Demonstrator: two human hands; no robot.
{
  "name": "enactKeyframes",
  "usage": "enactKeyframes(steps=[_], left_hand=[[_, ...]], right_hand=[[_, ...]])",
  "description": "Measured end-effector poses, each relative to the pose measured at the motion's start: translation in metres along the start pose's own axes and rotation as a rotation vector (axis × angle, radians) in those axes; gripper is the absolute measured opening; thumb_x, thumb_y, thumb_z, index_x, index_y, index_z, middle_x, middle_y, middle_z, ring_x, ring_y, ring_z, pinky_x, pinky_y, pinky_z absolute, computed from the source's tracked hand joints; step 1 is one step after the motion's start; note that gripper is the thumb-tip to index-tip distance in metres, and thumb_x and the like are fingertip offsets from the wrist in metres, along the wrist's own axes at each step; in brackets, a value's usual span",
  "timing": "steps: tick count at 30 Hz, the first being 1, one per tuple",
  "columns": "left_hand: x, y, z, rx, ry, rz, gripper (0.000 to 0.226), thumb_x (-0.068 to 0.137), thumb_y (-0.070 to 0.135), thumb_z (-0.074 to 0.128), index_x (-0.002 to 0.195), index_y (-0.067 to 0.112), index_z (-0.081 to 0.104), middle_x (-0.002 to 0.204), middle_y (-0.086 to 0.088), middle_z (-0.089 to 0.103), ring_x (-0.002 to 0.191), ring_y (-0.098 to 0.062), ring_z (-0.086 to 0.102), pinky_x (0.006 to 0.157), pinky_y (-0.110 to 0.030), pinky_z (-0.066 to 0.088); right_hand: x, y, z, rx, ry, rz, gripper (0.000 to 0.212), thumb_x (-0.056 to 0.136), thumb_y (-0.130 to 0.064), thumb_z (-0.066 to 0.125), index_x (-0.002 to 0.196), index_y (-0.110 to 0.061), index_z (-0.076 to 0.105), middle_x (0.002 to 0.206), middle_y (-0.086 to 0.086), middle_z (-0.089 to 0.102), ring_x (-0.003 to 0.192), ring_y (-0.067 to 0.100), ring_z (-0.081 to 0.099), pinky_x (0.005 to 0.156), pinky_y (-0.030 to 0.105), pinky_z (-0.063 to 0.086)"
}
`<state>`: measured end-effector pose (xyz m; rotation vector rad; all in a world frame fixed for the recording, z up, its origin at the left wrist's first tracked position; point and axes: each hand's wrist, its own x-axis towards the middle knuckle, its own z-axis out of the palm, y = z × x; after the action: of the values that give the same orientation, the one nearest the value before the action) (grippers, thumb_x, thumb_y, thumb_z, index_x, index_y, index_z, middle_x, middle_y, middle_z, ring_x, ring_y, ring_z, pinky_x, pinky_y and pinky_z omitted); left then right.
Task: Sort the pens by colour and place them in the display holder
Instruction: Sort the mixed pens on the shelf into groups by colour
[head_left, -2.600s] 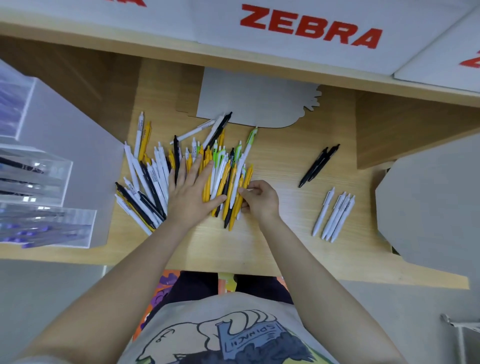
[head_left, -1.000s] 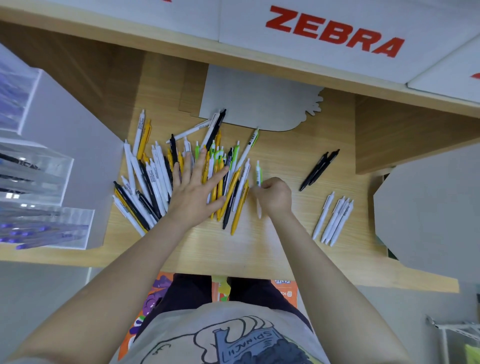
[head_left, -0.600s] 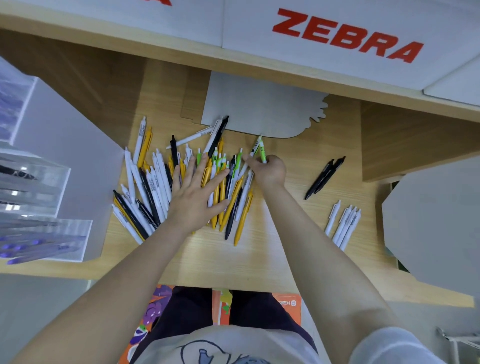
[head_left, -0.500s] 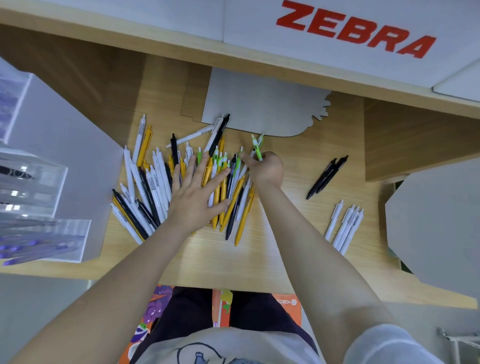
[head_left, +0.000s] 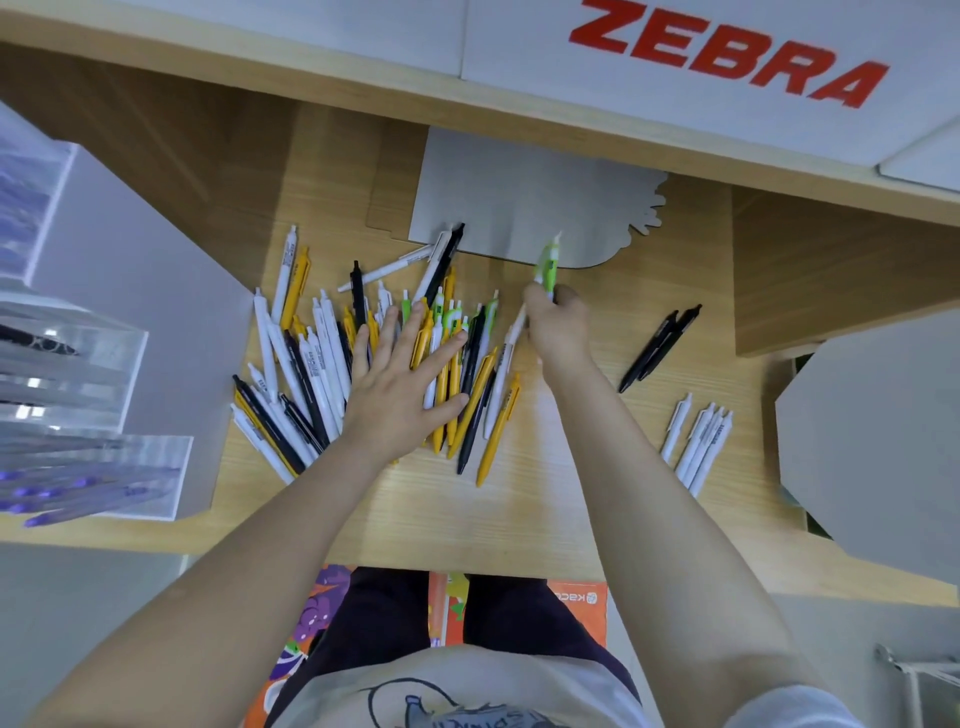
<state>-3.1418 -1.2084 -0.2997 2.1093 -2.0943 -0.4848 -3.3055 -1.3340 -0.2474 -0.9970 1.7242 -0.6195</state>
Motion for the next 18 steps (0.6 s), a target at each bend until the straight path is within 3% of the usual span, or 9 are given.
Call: enactKeyframes(steps=[2, 6, 8, 12, 18], left_hand=[[0.000, 0.000, -0.002, 0.008, -0.015, 0.001, 0.070, 0.091, 0.075, 0.029, 0.154, 0.051, 0.009, 0.166, -0.002, -0.015, 0.151, -0.024, -0.022, 0.120, -0.052, -0.013], [0.000, 0.000, -0.004, -0.011, -0.025, 0.019, 0.071, 0.093, 0.071, 0.038, 0.154, 0.050, 0.010, 0.166, -0.002, -0.015, 0.150, -0.024, -0.023, 0.120, -0.051, -0.014], [-0.001, -0.003, -0.007, 0.000, -0.055, 0.033, 0.072, 0.093, 0.071, 0.038, 0.155, 0.049, 0.009, 0.166, -0.002, -0.016, 0.150, -0.023, -0.025, 0.120, -0.050, -0.015], [-0.004, -0.009, -0.013, -0.006, -0.125, 0.049, 0.073, 0.093, 0.071, 0.035, 0.156, 0.047, 0.007, 0.165, -0.002, -0.018, 0.150, -0.021, -0.025, 0.121, -0.049, -0.014], [-0.005, -0.007, -0.014, 0.007, -0.138, 0.045, 0.076, 0.093, 0.073, 0.030, 0.156, 0.044, 0.000, 0.165, 0.000, -0.017, 0.149, -0.021, -0.027, 0.120, -0.049, -0.016]], right_hand=[[-0.008, 0.000, -0.013, -0.021, -0.032, 0.020, 0.008, 0.094, -0.020, 0.046, 0.091, -0.014, 0.049, 0.075, 0.004, 0.051, 0.064, 0.018, 0.048, 0.060, 0.029, 0.039], [-0.026, 0.016, -0.025, -0.155, -0.159, 0.068, 0.006, 0.092, -0.014, 0.047, 0.097, -0.013, 0.045, 0.068, 0.009, 0.052, 0.051, 0.021, 0.049, 0.047, 0.027, 0.039], [-0.030, 0.027, -0.021, -0.169, -0.137, 0.081, 0.008, 0.091, -0.016, 0.055, 0.087, -0.015, 0.048, 0.065, 0.007, 0.050, 0.047, 0.021, 0.045, 0.045, 0.028, 0.039], [-0.029, 0.039, -0.007, -0.256, -0.064, 0.093, 0.033, 0.081, -0.033, 0.077, 0.070, -0.016, 0.052, 0.059, 0.002, 0.051, 0.047, 0.019, 0.046, 0.048, 0.032, 0.043], [-0.028, 0.036, 0.005, -0.431, -0.043, 0.054, 0.040, 0.085, -0.031, 0.072, 0.061, -0.018, 0.043, 0.056, -0.001, 0.045, 0.047, 0.014, 0.043, 0.043, 0.025, 0.030]])
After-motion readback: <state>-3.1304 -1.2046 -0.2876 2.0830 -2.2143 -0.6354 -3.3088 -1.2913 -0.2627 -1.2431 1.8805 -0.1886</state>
